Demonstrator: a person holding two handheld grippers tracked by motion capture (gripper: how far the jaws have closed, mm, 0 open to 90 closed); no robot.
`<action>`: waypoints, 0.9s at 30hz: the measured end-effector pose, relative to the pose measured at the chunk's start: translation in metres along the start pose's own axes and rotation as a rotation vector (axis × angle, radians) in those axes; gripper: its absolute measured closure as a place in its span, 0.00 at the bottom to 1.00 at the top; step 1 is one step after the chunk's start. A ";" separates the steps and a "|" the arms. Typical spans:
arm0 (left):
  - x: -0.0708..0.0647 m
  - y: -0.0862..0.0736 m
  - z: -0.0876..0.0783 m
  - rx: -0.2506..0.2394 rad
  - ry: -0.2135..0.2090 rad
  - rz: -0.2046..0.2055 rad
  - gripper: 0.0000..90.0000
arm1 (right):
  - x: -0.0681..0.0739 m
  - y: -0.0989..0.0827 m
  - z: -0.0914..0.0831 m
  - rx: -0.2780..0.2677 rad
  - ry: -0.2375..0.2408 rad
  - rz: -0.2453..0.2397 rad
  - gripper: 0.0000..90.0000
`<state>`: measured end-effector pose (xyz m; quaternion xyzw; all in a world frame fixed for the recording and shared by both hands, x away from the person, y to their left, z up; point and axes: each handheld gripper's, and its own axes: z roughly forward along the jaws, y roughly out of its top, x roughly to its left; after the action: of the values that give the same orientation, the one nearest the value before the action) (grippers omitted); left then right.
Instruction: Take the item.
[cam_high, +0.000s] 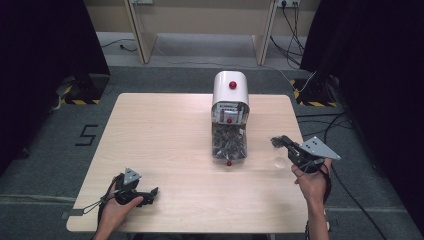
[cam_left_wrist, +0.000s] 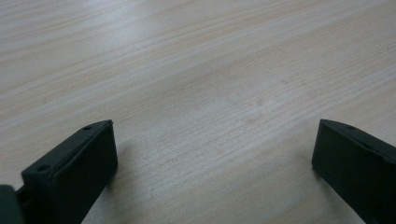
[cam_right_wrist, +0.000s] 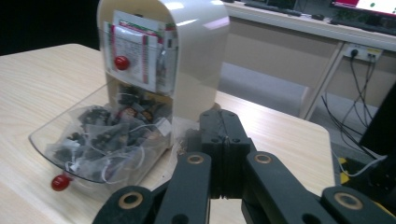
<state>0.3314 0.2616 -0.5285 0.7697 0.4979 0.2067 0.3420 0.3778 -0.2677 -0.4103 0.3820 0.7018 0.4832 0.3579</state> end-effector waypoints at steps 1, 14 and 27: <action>0.000 0.000 0.000 0.000 0.000 0.000 0.00 | -0.002 -0.001 -0.001 0.001 -0.007 -0.001 1.00; 0.000 0.000 0.000 0.000 0.000 0.000 0.00 | -0.019 -0.013 -0.002 0.034 -0.059 0.025 1.00; 0.000 0.000 0.000 0.000 0.000 0.000 0.00 | -0.027 -0.022 0.002 0.069 -0.070 0.045 1.00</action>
<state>0.3314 0.2616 -0.5285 0.7696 0.4979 0.2067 0.3420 0.3873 -0.2958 -0.4286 0.4263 0.6964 0.4529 0.3580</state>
